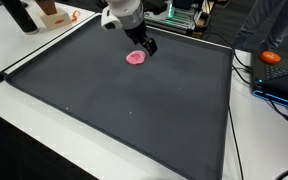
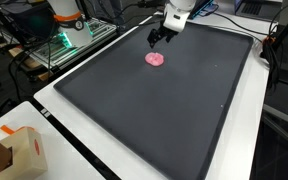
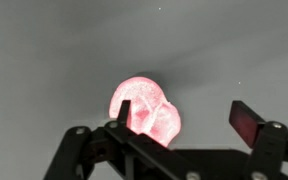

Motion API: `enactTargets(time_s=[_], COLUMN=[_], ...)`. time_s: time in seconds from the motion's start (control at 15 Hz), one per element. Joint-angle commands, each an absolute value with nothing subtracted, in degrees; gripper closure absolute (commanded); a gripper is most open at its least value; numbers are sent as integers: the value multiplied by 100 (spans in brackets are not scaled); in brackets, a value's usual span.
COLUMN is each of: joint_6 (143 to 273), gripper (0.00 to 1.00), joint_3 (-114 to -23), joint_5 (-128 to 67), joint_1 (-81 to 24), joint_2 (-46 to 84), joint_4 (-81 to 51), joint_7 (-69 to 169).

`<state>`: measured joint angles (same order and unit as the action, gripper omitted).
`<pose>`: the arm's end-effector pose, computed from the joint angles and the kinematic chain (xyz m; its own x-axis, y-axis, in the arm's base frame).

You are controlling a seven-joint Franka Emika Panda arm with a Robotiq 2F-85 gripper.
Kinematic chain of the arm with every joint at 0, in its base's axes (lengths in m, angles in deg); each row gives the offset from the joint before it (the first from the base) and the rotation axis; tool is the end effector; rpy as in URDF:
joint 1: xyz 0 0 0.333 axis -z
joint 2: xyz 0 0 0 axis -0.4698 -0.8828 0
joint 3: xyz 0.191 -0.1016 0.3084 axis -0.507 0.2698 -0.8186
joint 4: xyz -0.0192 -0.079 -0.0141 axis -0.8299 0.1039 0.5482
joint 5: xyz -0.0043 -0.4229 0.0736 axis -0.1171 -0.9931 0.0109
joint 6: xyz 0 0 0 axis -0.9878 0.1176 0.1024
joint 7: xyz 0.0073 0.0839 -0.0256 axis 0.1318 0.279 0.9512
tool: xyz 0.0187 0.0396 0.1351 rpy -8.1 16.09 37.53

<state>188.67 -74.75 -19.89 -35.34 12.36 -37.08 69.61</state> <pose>0.5868 0.1092 0.2318 0.8654 -0.3161 -0.3888 -0.3176 -0.9462 0.0623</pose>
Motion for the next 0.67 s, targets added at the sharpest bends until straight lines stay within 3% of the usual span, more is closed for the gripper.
enactTargets(time_s=[0.0,0.6], joint_6=[18448,18244], gripper=[0,0], joint_3=[-7567,-7722], joint_5=[-2384,-3574], joint_1=[-3656,-4008], joint_2=[761,130], joint_4=[-3141,-2449], joint_7=[6338,4877])
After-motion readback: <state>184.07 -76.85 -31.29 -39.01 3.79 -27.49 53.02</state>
